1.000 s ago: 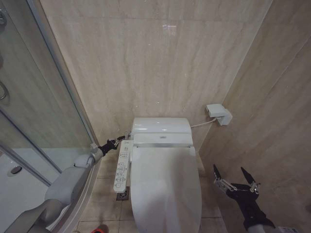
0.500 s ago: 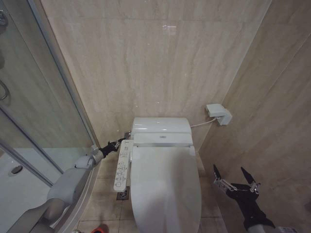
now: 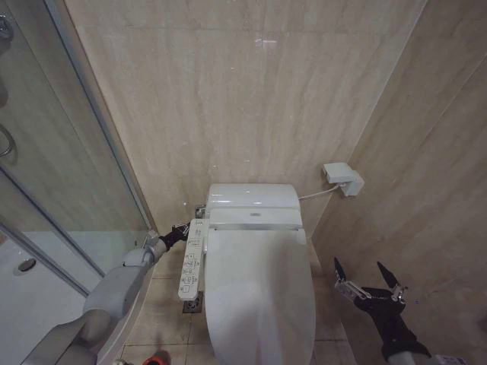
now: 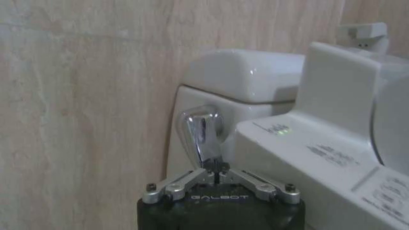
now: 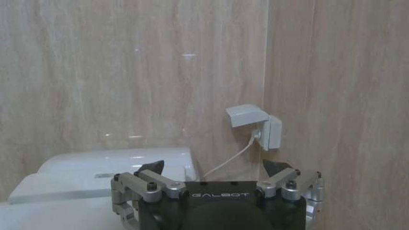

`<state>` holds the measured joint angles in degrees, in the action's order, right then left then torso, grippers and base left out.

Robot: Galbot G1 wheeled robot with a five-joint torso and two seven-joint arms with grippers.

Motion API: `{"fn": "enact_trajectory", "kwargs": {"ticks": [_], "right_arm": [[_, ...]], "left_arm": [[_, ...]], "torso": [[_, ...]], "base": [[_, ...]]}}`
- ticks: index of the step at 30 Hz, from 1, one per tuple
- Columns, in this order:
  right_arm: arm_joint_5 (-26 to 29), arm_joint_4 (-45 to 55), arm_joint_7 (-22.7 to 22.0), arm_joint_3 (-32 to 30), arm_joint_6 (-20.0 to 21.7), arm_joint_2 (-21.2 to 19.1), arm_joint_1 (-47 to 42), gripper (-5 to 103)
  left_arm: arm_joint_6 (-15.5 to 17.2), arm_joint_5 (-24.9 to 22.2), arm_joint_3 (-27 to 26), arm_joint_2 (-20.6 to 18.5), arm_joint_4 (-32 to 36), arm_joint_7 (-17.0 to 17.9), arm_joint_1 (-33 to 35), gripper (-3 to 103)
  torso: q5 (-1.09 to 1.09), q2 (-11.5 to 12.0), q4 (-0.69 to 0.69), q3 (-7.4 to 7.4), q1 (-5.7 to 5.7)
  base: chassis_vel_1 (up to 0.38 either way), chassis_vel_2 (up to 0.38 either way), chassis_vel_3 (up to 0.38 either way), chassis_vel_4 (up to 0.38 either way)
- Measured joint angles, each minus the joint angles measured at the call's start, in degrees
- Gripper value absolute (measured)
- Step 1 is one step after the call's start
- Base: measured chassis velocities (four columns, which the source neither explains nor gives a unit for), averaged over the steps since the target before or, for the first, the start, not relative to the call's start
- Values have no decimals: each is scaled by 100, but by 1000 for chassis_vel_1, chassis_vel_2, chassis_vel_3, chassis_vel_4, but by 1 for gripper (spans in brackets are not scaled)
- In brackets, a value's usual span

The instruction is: Open the toilet lid, clean the toilet bowl with a toilet brush, close the toilet lid, and flush.

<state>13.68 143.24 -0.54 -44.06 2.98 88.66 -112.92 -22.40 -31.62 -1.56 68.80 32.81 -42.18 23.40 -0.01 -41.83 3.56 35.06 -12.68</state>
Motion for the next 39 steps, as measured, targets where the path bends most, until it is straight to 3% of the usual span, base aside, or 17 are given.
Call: {"fn": "enact_trajectory", "kwargs": {"ticks": [3, 7, 15, 16, 18, 19, 22, 23, 24, 28, 33, 39], "right_arm": [[0, 0, 0, 0, 0, -1, 0, 100], [0, 0, 0, 0, 0, 0, 0, 100], [0, 0, 0, 0, 0, 0, 0, 100], [0, 0, 0, 0, 0, 0, 0, 100], [0, 0, 0, 0, 0, -1, 0, 100], [0, 0, 0, 0, 0, -1, 0, 100], [0, 0, 0, 0, 0, 0, 0, 100], [0, 0, 0, 0, 0, 0, 0, 100], [0, 0, 0, 0, 0, -1, 0, 100], [0, 0, 0, 0, 0, 0, 0, 100], [0, 0, 0, 0, 0, 0, 0, 100], [0, 0, 0, 0, 0, 0, 0, 100]], "left_arm": [[14, 49, -167, 1, 225, 265, 140, 0], [-120, 171, -755, 7, 735, 920, 496, 0], [-340, 493, -1440, 98, 1464, 1643, 877, 0], [-338, 583, -1519, 121, 1678, 1923, 980, 0], [-166, 802, -1603, 185, 2237, 2798, 1215, 0], [-166, 802, -1603, 185, 2237, 2798, 1215, 0], [571, 1065, -1646, 326, 3208, 4218, 1589, 0], [571, 1065, -1646, 326, 3208, 4218, 1589, 0], [901, 1133, -1652, 378, 3533, 4637, 1718, 0], [1730, 1124, -1620, 389, 4560, 5588, 2157, 0], [2040, 1161, -1644, 243, 5288, 5798, 2614, 0], [2079, 1179, -1905, -73, 5907, 5725, 3397, 0]], "torso": [[-1, 0, 1, 0, 0], [-1, 0, -4, 0, 0], [1, 0, -2, 0, 0], [2, 0, -1, 0, 0], [0, 0, -3, 0, 0], [0, 0, -3, 0, 0], [1, 0, -1, -1, 0], [1, 0, -1, -1, 0], [1, 0, -2, 0, 0], [2, 0, -2, -1, 0], [1, 0, -3, -1, 1], [0, 0, -4, -1, 1]], "base": [[0, 0, 0, 0], [0, 0, 0, 0], [0, 0, 0, 0], [0, 0, 0, 0], [0, 0, 0, 0], [0, 0, 0, 0], [0, 0, 0, 0], [0, 0, 0, 0], [0, 0, 0, 0], [0, 0, 0, 0], [0, 0, 0, 0], [0, 0, 0, 0]]}}
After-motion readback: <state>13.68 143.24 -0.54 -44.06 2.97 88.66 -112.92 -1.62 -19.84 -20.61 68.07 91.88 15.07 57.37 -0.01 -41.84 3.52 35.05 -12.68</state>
